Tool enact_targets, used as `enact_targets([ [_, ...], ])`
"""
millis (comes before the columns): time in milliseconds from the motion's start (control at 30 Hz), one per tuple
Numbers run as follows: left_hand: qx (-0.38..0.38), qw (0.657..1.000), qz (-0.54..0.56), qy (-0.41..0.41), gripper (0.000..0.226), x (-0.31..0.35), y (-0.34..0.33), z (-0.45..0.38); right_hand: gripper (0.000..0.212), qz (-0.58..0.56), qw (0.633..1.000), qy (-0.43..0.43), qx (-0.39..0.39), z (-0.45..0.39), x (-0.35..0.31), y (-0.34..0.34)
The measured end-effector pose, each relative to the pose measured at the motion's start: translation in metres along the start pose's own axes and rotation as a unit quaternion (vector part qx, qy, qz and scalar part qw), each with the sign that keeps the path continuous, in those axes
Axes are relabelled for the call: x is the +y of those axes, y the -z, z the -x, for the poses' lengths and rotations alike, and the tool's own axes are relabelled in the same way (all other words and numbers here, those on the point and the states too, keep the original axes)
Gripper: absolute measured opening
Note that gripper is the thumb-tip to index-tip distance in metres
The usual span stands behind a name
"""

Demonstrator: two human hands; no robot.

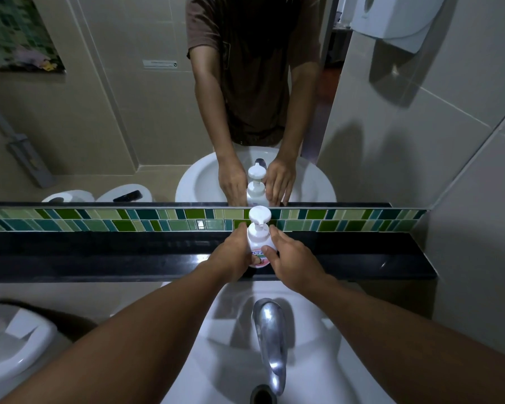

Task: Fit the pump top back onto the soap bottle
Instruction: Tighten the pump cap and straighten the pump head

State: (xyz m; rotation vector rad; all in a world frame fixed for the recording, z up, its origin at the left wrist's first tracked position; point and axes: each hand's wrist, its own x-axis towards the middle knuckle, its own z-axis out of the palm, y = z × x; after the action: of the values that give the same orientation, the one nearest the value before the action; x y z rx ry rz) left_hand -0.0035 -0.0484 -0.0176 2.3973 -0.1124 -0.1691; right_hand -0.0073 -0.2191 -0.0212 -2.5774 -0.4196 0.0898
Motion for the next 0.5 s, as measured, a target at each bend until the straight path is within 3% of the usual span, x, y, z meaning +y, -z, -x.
enact_targets([
  [300, -0.013, 0.999, 0.044, -0.002, 0.062, 0.003, 0.004, 0.001, 0.06, 0.003, 1.0, -0.015, 0.006, 0.002, -0.003, -0.003],
  [400, -0.012, 0.999, 0.033, -0.021, 0.087, 0.001, 0.009, 0.003, 0.065, 0.01, 1.0, -0.018, 0.008, 0.004, -0.003, -0.003],
  [500, -0.014, 0.997, -0.074, -0.026, 0.117, -0.006, 0.018, 0.006, 0.078, 0.055, 0.998, -0.012, 0.026, 0.006, 0.0, -0.003],
])
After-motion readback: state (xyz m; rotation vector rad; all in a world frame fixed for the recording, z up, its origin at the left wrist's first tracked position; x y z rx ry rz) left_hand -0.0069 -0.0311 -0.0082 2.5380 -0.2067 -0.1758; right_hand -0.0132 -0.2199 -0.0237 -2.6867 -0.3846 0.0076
